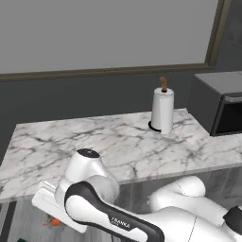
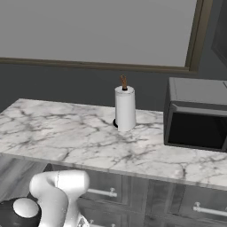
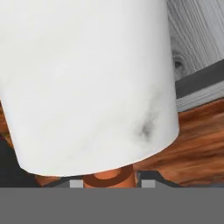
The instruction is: Restock the sink supplies by placing the sponge and soap dispenser on the counter and next to the sink. Make sure the soap dispenser is upright.
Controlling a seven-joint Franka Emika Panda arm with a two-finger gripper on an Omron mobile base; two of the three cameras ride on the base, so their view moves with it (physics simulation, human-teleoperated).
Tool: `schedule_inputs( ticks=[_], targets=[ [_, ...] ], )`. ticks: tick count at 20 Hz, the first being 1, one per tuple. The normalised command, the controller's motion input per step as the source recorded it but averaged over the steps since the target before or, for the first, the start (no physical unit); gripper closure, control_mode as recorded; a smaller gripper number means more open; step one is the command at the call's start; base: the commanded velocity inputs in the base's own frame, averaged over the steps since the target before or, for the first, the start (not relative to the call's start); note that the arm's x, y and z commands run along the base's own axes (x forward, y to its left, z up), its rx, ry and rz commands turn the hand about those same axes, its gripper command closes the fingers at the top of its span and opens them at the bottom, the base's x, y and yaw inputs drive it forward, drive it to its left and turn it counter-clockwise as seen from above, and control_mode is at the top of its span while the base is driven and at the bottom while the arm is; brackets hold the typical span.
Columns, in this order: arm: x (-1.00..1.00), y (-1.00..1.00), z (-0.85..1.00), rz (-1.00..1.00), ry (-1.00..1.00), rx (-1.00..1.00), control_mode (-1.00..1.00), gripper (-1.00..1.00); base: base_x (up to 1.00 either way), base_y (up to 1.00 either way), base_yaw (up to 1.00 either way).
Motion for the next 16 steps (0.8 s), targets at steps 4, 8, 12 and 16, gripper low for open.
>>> schedule_inputs(
  ticks=[4, 8, 12, 16],
  targets=[
    [-0.02, -0.78, 0.96, -0.22, 0.0, 0.17, -1.0, 1.0, 0.0, 0.0, 0.0],
    [-0.01, -0.72, 0.47, -0.21, 0.0, 0.1, -1.0, 1.0, 0.0, 0.0, 0.0],
    [0.09, -0.29, 0.13, -0.11, 0.02, 0.03, -1.0, 1.0, 0.0, 0.0, 0.0],
    [0.21, -0.05, 0.0, 0.0, 0.01, 0.01, -1.0, 1.0, 0.0, 0.0, 0.0]
  ],
)
